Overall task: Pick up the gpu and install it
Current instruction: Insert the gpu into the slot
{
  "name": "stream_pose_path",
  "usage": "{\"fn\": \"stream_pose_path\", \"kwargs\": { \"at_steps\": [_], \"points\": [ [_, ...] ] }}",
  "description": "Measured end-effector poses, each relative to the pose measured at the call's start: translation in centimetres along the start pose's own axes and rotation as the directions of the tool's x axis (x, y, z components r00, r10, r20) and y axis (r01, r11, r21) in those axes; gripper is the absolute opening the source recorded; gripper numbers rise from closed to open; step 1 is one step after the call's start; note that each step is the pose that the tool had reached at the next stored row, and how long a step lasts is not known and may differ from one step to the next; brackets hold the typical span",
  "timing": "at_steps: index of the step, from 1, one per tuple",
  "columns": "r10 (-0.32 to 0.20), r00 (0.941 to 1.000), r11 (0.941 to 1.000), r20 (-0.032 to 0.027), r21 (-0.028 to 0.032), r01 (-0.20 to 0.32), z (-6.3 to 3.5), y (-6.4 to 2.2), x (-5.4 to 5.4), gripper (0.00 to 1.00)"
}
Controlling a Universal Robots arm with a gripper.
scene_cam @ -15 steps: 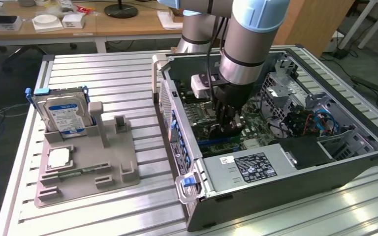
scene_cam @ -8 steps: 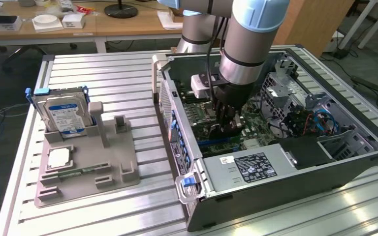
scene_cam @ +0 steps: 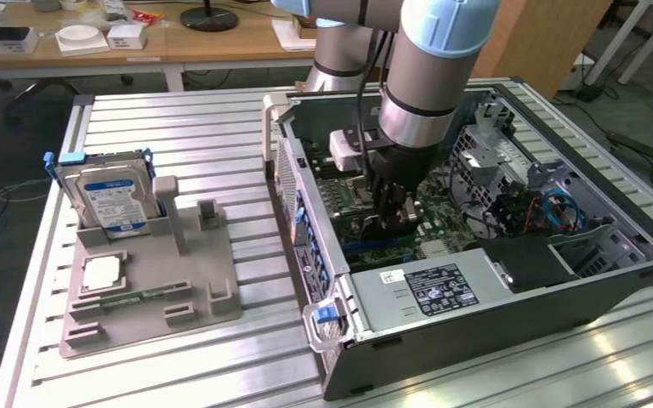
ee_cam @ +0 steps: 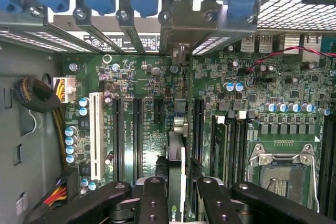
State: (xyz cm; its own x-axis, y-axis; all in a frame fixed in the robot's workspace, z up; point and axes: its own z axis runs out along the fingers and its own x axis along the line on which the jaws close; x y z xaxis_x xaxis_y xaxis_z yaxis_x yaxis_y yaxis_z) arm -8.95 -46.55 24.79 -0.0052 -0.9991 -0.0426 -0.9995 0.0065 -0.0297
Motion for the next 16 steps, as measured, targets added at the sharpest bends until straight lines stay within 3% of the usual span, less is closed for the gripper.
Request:
{"fn": "stream_pose_path", "kwargs": {
  "at_steps": [16],
  "points": [
    [0.0, 1.0, 1.0, -0.0001, -0.0001, 0.0, 0.3, 0.05, 0.02, 0.26]
  ]
}}
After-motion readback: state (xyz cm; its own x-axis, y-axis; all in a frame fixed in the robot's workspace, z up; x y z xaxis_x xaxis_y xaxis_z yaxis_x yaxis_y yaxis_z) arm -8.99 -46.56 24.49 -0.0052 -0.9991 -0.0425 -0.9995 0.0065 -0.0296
